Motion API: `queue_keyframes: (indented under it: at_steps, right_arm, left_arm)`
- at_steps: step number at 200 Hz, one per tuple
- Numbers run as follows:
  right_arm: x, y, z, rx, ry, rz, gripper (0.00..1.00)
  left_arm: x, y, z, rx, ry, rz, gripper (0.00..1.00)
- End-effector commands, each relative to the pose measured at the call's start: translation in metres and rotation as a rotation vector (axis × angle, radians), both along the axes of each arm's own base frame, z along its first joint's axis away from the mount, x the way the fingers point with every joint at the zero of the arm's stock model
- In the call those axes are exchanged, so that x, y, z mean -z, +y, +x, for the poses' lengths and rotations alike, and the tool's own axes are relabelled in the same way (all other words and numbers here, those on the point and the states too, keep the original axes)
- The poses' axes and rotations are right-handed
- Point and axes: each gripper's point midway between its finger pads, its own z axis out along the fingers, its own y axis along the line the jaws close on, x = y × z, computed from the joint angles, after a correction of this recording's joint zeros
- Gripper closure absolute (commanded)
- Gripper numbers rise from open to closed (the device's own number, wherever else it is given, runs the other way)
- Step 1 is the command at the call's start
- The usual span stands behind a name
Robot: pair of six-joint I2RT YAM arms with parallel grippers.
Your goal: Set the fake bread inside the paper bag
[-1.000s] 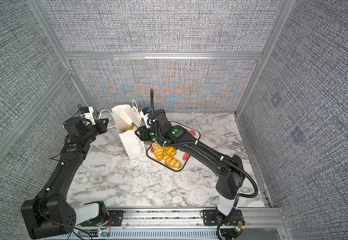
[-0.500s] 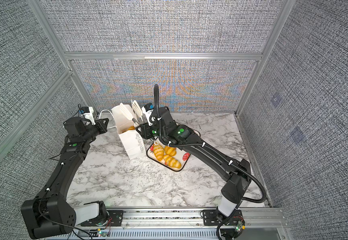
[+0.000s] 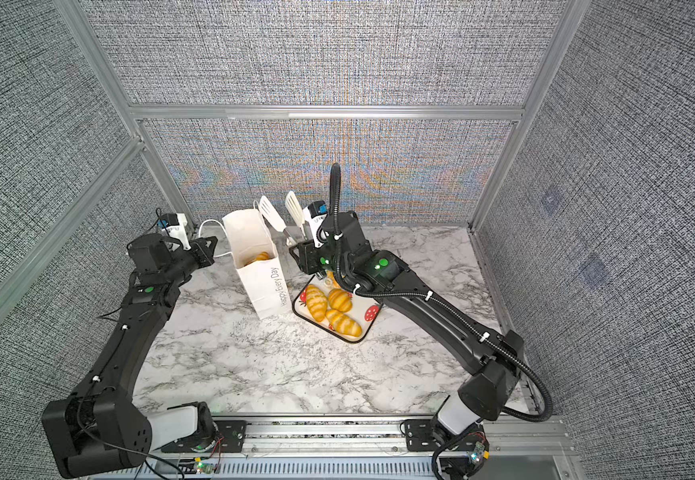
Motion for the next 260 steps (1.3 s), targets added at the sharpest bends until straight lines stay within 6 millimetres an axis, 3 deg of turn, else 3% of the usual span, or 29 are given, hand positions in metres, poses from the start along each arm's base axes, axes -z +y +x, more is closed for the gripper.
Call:
queue_keyframes:
  at_steps: [1,46,100,181,260]
  right_arm:
    - [-0.004,-0.016,0.009,0.059,-0.014,0.008,0.49]
    - [0.016,-0.050,0.025,0.167,0.054,-0.005,0.49]
    - [0.061,-0.080,0.042,0.269,0.201,-0.045,0.49]
    - [0.144,-0.095,0.050,0.327,0.426,-0.191,0.49]
    - [0.185,-0.099,0.042,0.315,0.521,-0.273,0.43]
  left_arm:
    - [-0.002,0.000,0.001,0.007,-0.019,0.004,1.00]
    - [-0.002,0.000,0.001,0.006,-0.020,0.006,1.00]
    - [-0.002,0.000,0.001,0.006,-0.019,0.005,1.00]
    - [-0.001,0.000,0.002,0.006,-0.017,0.003,1.00]
    - [-0.001,0.000,0.002,0.006,-0.017,0.005,1.00]
